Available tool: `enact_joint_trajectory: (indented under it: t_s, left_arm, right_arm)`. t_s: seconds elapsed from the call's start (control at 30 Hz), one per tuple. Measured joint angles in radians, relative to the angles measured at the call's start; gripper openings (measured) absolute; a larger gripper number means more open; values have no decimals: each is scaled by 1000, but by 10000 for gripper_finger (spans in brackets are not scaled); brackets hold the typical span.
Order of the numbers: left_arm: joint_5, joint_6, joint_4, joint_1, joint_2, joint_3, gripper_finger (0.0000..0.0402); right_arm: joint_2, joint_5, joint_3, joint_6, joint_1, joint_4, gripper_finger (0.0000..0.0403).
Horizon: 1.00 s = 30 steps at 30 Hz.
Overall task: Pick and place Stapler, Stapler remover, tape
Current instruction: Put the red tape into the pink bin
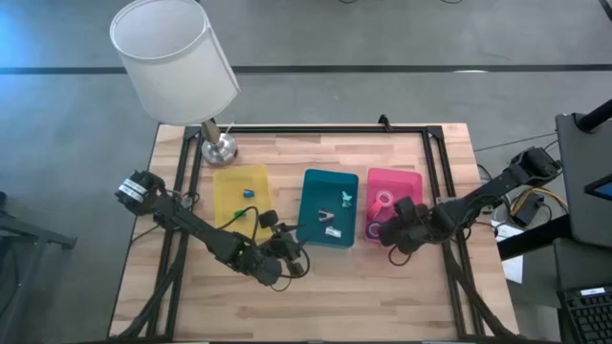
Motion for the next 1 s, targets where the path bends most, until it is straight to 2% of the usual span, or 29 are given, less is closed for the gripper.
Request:
enact_joint_trajectory:
  t_s: [0.17,0.3,0.47,0.6,1.0]
  left_arm:
    - [-1,0,0,0,0,0,165]
    - [-1,0,0,0,0,0,165]
    - [-1,0,0,0,0,0,165]
    - [-1,-2,2,0,0,0,165]
    - [-1,-3,2,2,0,0,165]
  right_arm:
    - [0,94,37,-71,-1,-16,187]
    - [0,85,49,-14,0,-66,187]
    - [4,13,41,81,0,-158,187]
    - [19,11,42,150,-1,-267,187]
    - [32,126,45,141,-3,-286,187]
